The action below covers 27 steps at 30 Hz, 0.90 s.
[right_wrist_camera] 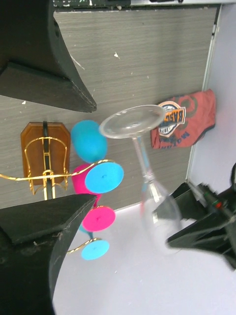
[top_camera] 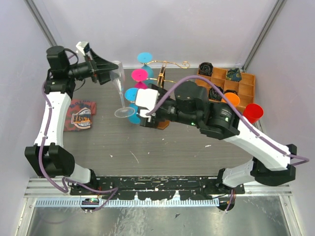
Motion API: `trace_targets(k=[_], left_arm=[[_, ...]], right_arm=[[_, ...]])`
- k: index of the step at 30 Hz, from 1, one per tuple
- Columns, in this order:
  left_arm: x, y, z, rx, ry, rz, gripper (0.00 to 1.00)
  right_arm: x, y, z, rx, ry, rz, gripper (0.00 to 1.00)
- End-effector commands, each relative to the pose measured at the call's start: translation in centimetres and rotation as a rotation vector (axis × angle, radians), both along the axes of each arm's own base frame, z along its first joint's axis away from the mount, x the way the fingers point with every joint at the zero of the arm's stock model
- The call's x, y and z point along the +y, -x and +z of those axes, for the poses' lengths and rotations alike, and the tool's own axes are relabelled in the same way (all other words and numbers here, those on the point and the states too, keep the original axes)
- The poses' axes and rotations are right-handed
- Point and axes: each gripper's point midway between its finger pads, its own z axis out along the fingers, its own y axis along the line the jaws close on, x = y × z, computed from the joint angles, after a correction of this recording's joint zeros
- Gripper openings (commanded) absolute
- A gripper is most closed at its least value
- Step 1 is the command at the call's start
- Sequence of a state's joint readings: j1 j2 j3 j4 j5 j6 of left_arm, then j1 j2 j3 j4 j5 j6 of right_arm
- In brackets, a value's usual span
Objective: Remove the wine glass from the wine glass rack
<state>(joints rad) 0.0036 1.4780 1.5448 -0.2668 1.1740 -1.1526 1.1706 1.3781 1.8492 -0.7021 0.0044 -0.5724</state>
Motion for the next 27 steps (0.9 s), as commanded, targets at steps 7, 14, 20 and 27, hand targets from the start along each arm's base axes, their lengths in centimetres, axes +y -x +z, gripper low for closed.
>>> trace_targets(k=[7,14,20,27], left_arm=[[10.8,-4.9,-0.6,0.043,-0.020,0.365,0.45],[16.6,-9.1,-1.2,-0.002,-0.290,0.662,0.49],[20.8,-12.5,-3.6,-0.003,-0.447,0.850,0.48],[21.0,-17.2,-7.3,-0.148,-0.673,0.930,0.51]], right_arm=[[-6.5,-0.1,3.8,-0.069,-0.170,-0.163,0.73],[-8.0,-0.2,2.4,-0.067,-0.162,-0.205,0.73],[-9.0,-0.5,1.8,-0.070,-0.185,-0.247,0.73],[-9.7,-0.5,0.5,-0.034,-0.220,-0.280,0.69]])
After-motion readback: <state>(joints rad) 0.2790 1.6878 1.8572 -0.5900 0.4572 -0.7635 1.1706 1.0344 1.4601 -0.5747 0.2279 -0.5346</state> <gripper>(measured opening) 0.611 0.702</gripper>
